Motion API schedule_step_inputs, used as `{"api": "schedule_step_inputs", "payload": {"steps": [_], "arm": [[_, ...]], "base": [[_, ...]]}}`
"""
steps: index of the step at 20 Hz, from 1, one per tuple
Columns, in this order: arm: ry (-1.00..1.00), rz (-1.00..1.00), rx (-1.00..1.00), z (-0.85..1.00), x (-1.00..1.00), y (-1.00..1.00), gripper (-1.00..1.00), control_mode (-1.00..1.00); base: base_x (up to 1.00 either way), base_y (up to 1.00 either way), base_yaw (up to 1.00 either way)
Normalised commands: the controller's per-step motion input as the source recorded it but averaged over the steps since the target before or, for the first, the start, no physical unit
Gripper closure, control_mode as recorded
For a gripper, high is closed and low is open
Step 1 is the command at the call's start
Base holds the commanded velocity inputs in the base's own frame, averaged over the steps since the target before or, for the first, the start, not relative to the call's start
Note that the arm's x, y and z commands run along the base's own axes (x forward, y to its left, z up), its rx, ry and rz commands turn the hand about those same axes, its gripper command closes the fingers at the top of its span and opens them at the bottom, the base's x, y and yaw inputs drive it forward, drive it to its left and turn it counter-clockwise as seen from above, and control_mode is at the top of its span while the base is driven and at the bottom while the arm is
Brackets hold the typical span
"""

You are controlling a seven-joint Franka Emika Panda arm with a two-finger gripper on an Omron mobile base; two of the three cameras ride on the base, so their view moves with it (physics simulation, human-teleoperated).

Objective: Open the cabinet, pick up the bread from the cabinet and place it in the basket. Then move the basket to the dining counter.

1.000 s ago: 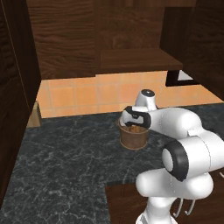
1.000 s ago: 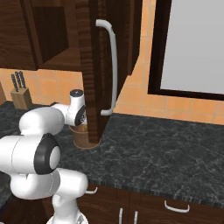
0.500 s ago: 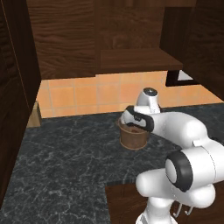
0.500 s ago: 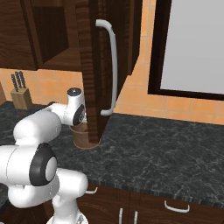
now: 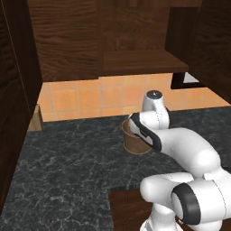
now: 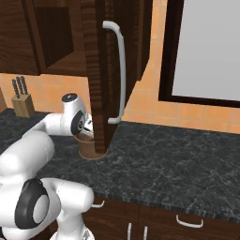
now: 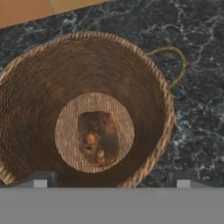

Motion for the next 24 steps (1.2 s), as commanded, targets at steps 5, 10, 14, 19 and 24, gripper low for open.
{"api": "schedule_step_inputs", "payload": {"steps": [5, 10, 14, 19, 24], "arm": [[0.20, -0.40, 0.18, 0.01, -0.21, -0.26, -1.00, -1.00], [0.00, -0.31, 0.18, -0.02, -0.20, -0.03, -1.00, -1.00], [-0.05, -0.22, 0.18, -0.23, -0.02, -0.01, -1.00, -1.00], [0.00, -0.05, 0.02, -0.24, 0.18, 0.00, -1.00, -1.00], [0.03, 0.00, 0.00, -0.15, 0.42, 0.00, -1.00, -1.00]], "base": [[0.00, 0.00, 0.00], [0.00, 0.00, 0.00], [0.00, 0.00, 0.00], [0.00, 0.00, 0.00], [0.00, 0.00, 0.00]]}}
